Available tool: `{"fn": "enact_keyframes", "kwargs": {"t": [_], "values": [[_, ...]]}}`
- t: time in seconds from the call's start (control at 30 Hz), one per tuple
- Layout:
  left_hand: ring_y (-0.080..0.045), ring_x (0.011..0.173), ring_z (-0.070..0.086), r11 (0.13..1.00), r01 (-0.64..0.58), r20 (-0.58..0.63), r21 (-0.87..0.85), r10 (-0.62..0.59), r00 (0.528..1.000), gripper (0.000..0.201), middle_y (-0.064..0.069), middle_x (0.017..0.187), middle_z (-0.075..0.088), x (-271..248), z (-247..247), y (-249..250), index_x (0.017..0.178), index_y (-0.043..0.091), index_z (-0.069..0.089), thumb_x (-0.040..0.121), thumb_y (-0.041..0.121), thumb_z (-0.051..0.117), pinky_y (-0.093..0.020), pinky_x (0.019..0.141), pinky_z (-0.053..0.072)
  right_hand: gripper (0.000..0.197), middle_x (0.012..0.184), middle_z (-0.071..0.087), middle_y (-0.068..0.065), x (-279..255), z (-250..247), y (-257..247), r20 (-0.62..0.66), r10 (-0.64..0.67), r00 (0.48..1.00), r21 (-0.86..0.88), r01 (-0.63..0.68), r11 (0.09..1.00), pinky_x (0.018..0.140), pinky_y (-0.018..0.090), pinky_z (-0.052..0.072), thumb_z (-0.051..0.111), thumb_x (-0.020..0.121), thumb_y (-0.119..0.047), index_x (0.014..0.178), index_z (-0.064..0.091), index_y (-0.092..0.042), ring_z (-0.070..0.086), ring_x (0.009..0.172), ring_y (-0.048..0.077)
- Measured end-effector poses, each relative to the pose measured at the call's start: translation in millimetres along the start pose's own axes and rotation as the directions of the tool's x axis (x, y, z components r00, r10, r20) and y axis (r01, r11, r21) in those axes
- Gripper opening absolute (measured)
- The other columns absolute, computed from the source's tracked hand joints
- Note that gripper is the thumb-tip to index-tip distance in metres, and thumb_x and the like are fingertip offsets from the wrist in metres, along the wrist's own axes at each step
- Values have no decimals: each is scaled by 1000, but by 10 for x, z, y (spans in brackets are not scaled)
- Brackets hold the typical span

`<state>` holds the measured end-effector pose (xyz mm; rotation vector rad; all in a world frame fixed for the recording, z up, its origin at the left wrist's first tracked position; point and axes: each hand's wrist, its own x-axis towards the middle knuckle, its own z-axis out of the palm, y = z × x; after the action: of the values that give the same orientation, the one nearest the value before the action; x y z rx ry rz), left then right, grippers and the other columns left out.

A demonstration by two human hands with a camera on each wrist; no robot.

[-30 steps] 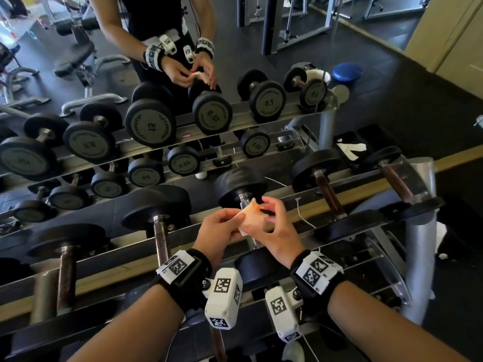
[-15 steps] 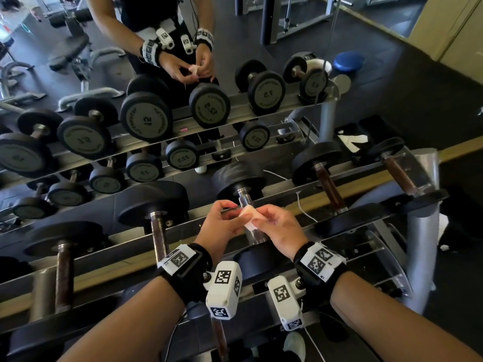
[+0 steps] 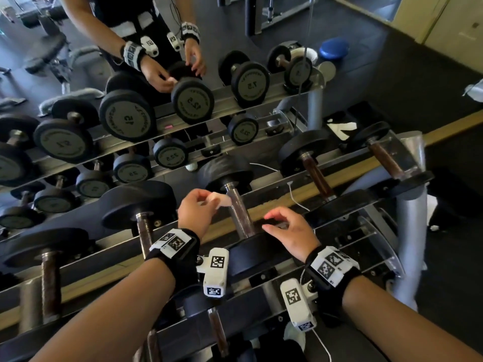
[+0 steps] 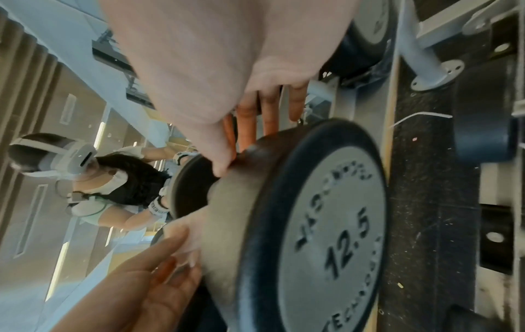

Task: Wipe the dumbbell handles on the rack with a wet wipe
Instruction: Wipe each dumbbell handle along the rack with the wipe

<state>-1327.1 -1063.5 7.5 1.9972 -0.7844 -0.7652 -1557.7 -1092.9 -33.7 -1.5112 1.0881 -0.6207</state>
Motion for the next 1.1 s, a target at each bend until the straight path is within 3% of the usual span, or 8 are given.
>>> {"fn": "enact_keyframes", "kwargs": {"t": [0.13, 0.3, 0.4, 0.5, 0.77, 0.83, 0.97, 1.1], "values": [[-21, 90, 66, 980, -73, -6, 185, 75, 997, 10, 2, 91, 68, 75, 72, 26, 96, 21, 63, 90, 27, 67, -43, 83, 57, 12, 103, 73, -16, -101, -79, 178, 62, 32, 998, 85, -37, 996, 105, 31, 46, 73, 88, -26, 97, 74, -34, 64, 107, 1], [-12, 81, 59, 948, -156, -40, 278, 174, 984, 7, 16, 82, 59, 97, 118, 5, 96, 27, 56, 94, 30, 62, -22, 70, 41, 18, 109, 71, -20, -102, -94, 222, 106, 44, 993, 68, -52, 996, 110, 35, 42, 71, 83, -42, 101, 72, -43, 61, 112, 0], [-9, 83, 64, 915, -227, 130, 333, 195, 972, 14, 13, 83, 67, 57, 180, -43, 105, 27, 67, 91, 25, 66, -20, 77, 43, 17, 109, 71, -18, -109, -96, 228, 108, 51, 993, 76, -60, 995, 111, 38, 42, 71, 86, -38, 102, 72, -41, 61, 114, 2], [-15, 84, 65, 814, -371, 289, 447, 261, 921, 16, 10, 78, 69, 10, 189, -53, 95, 25, 75, 94, 19, 61, -5, 65, 36, 15, 108, 72, -17, -122, -90, 222, 106, 36, 994, 95, -47, 994, 110, 40, 43, 71, 88, -34, 103, 72, -37, 62, 113, 3], [-13, 97, 69, 826, -341, 499, 449, 85, 863, 18, 3, 102, 76, -213, 73, -203, 106, 31, 77, 94, 29, 65, -31, 92, 53, 15, 106, 73, -12, -125, -78, 200, 90, 44, 995, 126, -55, 990, 108, 39, 45, 71, 90, -24, 104, 73, -29, 64, 110, 4], [-18, 94, 72, 936, -174, 413, 306, 33, 910, 16, -1, 96, 77, -217, 3, -252, 104, 25, 79, 92, 24, 69, -37, 91, 56, 15, 105, 73, -11, -124, -85, 198, 95, 45, 994, 126, -57, 990, 108, 38, 45, 71, 90, -24, 104, 73, -28, 64, 108, 4], [-15, 83, 72, 996, 84, -9, 25, -84, 996, 21, 1, 88, 75, -30, -45, -271, 110, 18, 76, 92, 24, 67, -35, 84, 59, 16, 106, 72, -14, -131, -95, 212, 105, 43, 993, 113, -55, 992, 108, 34, 45, 71, 90, -25, 105, 72, -30, 63, 109, 2], [-17, 92, 71, 992, 121, -14, -45, -121, 992, 26, 3, 93, 76, 77, 152, -250, 110, 28, 75, 88, 38, 69, -41, 93, 56, 15, 105, 72, -18, -124, -104, 225, 106, 39, 994, 96, -49, 994, 106, 28, 44, 70, 90, -27, 104, 72, -33, 62, 109, -1]]}}
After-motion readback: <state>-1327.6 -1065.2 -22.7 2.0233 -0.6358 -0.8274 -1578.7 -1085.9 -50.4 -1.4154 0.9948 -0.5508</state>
